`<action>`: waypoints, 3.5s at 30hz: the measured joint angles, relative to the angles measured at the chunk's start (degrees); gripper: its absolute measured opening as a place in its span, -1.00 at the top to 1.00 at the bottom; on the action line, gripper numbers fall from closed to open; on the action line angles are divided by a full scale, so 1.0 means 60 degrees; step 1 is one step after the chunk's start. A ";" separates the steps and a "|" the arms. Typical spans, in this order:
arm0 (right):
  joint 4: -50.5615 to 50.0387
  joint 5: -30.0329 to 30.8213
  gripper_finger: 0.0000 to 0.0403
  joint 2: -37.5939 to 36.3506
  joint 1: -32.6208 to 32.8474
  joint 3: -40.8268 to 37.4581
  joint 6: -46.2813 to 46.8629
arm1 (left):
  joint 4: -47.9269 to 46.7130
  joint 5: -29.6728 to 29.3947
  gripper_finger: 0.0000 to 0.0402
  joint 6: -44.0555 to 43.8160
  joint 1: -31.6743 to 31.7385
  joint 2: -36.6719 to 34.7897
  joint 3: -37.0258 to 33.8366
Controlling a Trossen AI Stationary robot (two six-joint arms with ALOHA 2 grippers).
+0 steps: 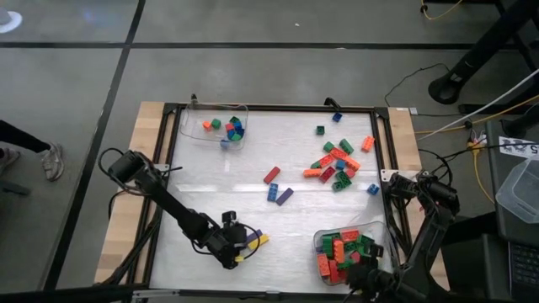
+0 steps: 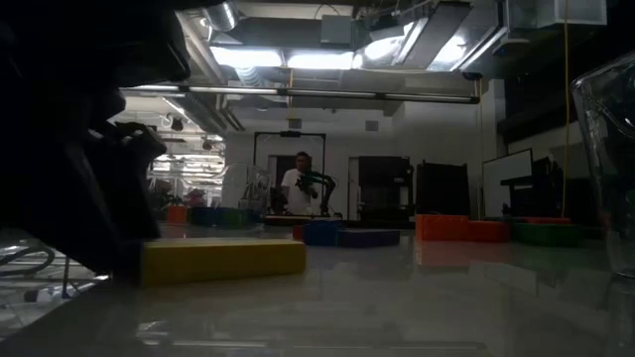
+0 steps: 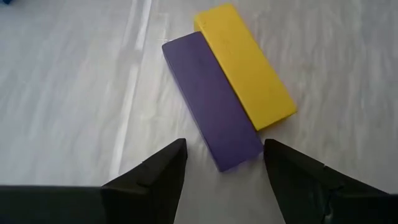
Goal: Sort blocks by size
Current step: Put the rectangular violet block into the bottom transparent bin
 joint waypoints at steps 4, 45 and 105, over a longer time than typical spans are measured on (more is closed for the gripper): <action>0.0280 0.0448 0.20 0.0000 0.0000 0.0000 0.0003 | 0.0029 -0.0138 -0.01 0.0003 0.0094 0.0107 0.0017; 0.6824 0.2264 0.20 0.0696 -0.4007 0.0007 -1.2570 | 0.2852 0.4126 0.56 0.1148 0.1295 -0.1874 -0.0022; -0.1759 -0.1104 0.45 0.0692 -0.2499 0.2259 -0.3826 | 0.3562 0.4588 0.08 0.2573 0.1350 -0.1885 -0.0004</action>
